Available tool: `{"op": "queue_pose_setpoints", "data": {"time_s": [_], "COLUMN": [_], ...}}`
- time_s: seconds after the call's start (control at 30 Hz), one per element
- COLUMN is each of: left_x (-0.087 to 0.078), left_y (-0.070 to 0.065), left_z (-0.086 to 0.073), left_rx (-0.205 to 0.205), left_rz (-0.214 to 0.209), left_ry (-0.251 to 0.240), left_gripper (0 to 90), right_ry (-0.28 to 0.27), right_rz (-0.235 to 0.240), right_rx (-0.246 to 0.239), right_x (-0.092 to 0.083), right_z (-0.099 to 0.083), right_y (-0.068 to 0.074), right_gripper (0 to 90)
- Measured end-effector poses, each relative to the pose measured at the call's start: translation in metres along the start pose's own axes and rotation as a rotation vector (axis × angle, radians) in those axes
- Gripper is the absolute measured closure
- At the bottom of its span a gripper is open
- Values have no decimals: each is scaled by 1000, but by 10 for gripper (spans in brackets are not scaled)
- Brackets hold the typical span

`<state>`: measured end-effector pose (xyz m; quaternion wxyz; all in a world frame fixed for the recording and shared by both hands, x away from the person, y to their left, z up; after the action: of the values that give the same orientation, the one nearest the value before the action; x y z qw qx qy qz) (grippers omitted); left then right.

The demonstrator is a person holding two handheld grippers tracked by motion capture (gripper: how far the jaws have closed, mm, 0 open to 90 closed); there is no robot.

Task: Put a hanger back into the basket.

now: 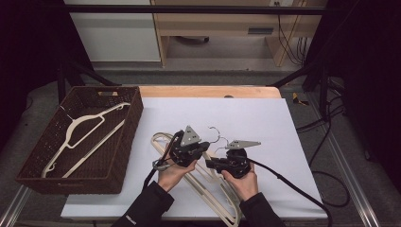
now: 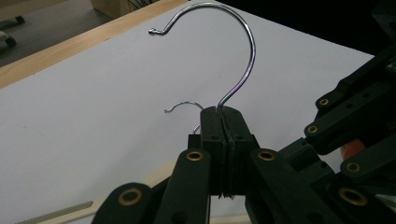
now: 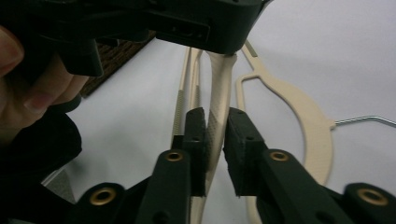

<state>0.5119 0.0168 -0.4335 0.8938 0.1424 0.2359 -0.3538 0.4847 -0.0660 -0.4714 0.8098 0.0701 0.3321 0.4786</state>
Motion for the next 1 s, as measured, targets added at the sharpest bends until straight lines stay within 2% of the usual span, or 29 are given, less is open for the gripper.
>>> {"op": "queue_pose_setpoints", "data": {"time_s": [0.03, 0.07, 0.1, 0.17, 0.23, 0.27, 0.4, 0.43, 0.53, 0.6, 0.7, 0.77, 0.83, 0.9, 1.0], "left_x": [-1, -2, -3, -7, -14, -19, -39, -44, -63, -72, -83, -87, -91, -93, -91], "left_y": [0, 1, 2, 4, 6, 8, 17, 21, 33, 39, 47, 50, 51, 51, 46], "left_z": [0, 0, 1, 2, 3, 4, 5, 5, 5, 3, -3, -6, -12, -18, -24], "left_rx": [1, 2, 5, 6, -4, -6, -6, -16, -12, 5, 0, 12, 47, 84, 112], "left_rz": [-1, -2, -2, -7, -35, -44, -68, -64, -58, -52, -68, -64, -54, -55, -67], "left_ry": [0, -1, -4, -7, -22, -31, -47, -59, -85, -84, -82, -82, -67, -49, -26], "left_gripper": [882, 879, 870, 791, 728, 696, 479, 439, 344, 276, 173, 161, 142, 140, 164], "right_ry": [2, 1, -2, -9, -22, -27, -16, -12, -8, -11, -17, -19, -15, -7, 15], "right_rz": [5, 9, 12, 32, 62, 69, 81, 87, 99, 101, 99, 112, 127, 149, 178], "right_rx": [24, 21, 42, 59, 83, 85, 69, 66, 70, 45, 1, -33, -59, -105, -142], "right_x": [0, 0, 0, -1, -2, -3, -7, -7, -9, -13, -21, -28, -31, -34, -34], "right_z": [0, 0, 0, 1, 3, 4, 5, 5, 6, 8, 14, 18, 21, 24, 26], "right_y": [1, 1, 2, 4, 8, 9, 12, 12, 15, 17, 22, 26, 29, 33, 41], "right_gripper": [813, 818, 827, 841, 862, 864, 867, 867, 868, 868, 868, 868, 868, 868, 868]}}
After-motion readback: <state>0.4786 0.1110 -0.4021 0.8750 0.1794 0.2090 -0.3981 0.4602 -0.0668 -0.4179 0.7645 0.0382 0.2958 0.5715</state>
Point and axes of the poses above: each handheld gripper's, and its own axes: x roughly forward along the jaws, z roughly out of its top, y roughly to its left, the point moved 8 cm from there along x, roughly forward along the jaws, and after that the axes turned 8 degrees about z, right-handed, at the moved point
